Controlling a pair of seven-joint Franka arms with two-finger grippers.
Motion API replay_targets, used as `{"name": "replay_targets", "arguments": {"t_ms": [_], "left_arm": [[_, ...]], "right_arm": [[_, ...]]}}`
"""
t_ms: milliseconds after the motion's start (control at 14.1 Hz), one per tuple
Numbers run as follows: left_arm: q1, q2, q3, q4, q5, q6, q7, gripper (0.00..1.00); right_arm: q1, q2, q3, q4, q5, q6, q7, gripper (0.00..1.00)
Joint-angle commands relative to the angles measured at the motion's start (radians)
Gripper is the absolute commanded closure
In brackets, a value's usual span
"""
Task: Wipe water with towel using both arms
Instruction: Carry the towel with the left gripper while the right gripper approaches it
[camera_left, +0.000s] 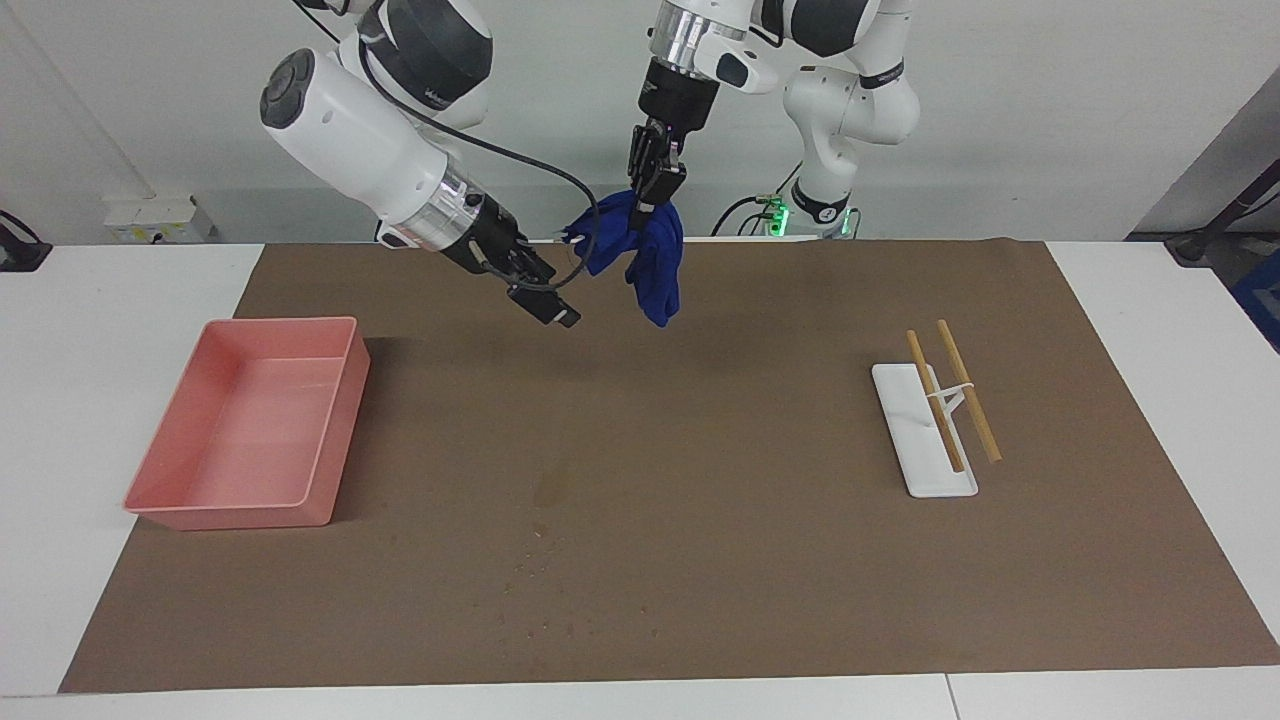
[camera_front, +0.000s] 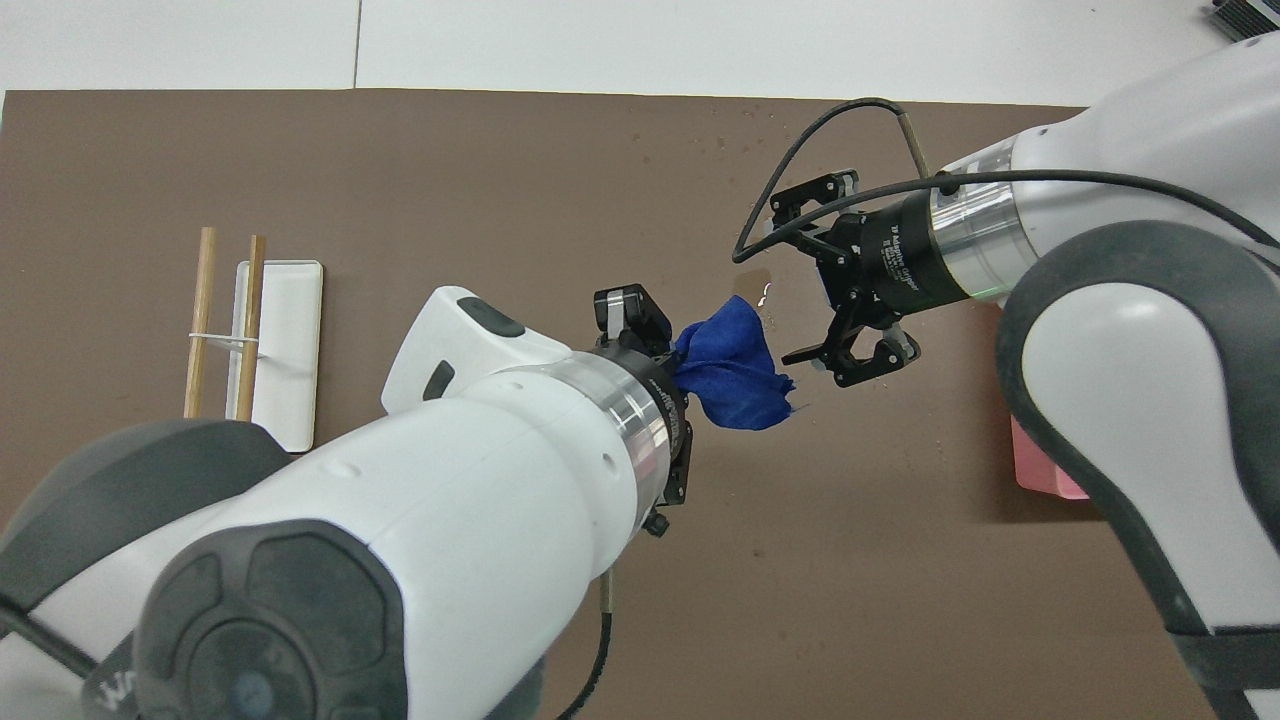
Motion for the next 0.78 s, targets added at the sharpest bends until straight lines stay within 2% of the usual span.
{"name": "replay_targets", "arguments": {"t_ms": [0,355,709], "left_arm": [[-0.008,0.035,0.003,0.037,0.001,0.087,-0.045,1.0],[-0.008,0.048,0.002,0.034,-0.002,0.245,-0.096,1.0],[-0.008,0.055,0.002,0.025,-0.009,0.321,-0.111,1.0]], "right_arm": [[0.004,0.035,0.001,0.032,0.075,-0.029,0.03,0.02],[0.015,0.041,0.001,0.008,0.133,-0.042,0.054,0.02],[0.029,0.041,0.001,0.015,0.162,-0.005,0.057,0.02]]}}
